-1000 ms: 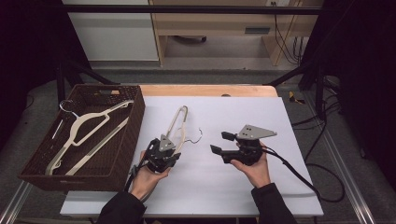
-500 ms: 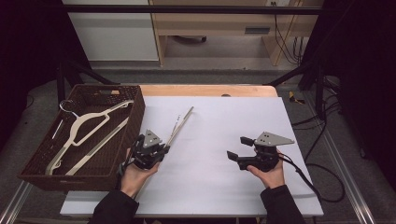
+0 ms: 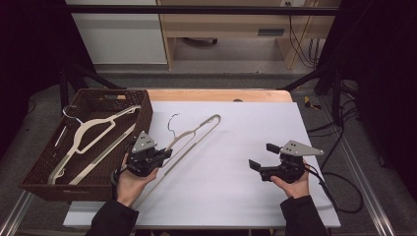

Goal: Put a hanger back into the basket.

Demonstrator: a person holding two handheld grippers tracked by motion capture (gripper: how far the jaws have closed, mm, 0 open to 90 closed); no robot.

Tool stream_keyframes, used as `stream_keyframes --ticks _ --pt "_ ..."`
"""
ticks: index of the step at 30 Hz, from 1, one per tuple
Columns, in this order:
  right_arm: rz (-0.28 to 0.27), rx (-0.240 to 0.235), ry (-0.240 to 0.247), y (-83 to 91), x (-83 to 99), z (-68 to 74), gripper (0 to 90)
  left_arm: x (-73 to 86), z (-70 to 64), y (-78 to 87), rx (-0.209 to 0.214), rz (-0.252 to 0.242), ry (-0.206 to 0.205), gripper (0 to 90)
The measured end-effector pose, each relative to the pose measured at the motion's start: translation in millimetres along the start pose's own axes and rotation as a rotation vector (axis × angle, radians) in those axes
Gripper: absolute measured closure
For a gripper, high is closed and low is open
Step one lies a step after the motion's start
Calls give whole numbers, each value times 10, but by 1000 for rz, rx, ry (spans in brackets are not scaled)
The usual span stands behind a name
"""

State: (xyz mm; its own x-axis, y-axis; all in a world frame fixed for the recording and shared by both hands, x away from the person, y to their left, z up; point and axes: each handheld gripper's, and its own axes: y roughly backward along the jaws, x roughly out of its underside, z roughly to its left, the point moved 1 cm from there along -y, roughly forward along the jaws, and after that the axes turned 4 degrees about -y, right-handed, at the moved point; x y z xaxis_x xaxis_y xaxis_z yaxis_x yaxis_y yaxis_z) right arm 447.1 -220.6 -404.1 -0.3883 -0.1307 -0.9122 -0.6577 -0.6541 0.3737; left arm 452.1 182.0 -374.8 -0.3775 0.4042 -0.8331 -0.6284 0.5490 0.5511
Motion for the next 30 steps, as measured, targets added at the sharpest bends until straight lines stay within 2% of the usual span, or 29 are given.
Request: stream_keyframes --ticks 5,9,10,16,20,24,30 --pt "-19 27 -24 60 -8 -50 87 -144 -10 228 37 -56 1 861" --pt "-22 36 -16 74 -10 -69 73 -252 -13 390 57 -89 -17 860" --pt "-24 40 -19 74 -9 -69 69 -281 -10 434 62 -85 -32 860" --pt "-38 65 -23 106 -14 -78 47 -415 73 633 83 -97 -62 860" --pt "-41 69 -20 136 -16 -96 41 -489 198 770 100 -110 -74 860" --pt "-43 72 -29 161 -15 -115 37 -538 380 898 106 -133 -61 860" --pt "-46 79 -35 180 -15 -135 35 -568 692 1026 83 -136 -30 860"
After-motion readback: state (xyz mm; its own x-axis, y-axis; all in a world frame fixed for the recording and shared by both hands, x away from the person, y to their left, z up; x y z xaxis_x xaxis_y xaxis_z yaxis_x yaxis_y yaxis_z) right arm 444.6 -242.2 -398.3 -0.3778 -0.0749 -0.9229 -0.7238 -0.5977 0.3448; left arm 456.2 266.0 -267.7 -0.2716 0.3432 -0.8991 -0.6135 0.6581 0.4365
